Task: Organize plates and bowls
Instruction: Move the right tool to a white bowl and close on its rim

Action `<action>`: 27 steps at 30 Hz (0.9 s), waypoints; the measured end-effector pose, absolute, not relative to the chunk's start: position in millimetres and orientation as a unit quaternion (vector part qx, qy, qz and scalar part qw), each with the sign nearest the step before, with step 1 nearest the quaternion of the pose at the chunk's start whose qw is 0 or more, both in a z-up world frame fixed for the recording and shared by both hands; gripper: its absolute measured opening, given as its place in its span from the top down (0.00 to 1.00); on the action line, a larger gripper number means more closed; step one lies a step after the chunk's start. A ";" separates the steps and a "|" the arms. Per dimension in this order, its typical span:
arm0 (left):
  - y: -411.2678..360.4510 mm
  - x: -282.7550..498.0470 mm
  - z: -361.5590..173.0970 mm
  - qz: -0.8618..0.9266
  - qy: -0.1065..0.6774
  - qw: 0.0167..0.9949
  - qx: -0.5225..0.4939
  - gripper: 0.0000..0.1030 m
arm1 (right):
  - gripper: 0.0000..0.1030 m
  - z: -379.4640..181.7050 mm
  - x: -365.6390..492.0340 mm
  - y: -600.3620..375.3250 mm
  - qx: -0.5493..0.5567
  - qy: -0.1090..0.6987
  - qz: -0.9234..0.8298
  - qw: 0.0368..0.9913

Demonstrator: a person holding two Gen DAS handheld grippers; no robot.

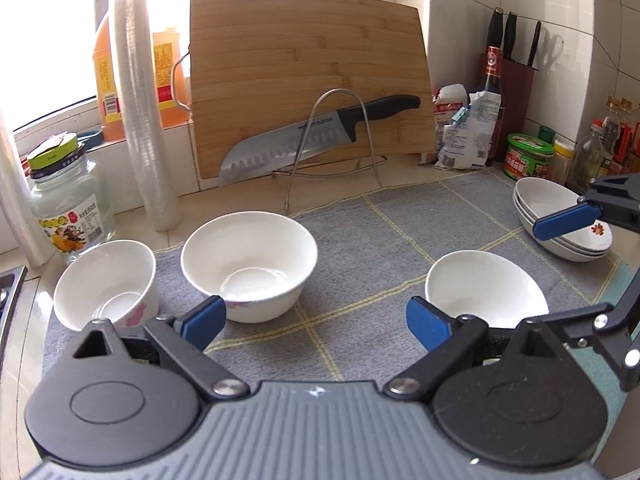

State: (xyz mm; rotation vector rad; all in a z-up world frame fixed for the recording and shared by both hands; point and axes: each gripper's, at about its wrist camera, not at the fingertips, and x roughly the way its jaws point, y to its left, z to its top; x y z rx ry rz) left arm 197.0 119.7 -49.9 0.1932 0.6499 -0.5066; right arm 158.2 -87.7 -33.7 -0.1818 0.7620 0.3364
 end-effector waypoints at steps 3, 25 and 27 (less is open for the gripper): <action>137.3 196.8 -54.2 -0.229 0.315 0.916 0.099 0.06 | 0.00 -31.4 166.4 -78.7 -0.082 0.372 0.163 0.910; 134.9 227.6 -81.2 -0.157 0.332 0.921 0.129 0.06 | 0.00 -25.7 275.3 -43.6 -0.093 0.409 0.264 0.868; 131.2 232.1 -85.2 -0.157 0.336 0.919 0.132 0.06 | 0.00 -29.2 285.4 -42.4 -0.089 0.414 0.271 0.864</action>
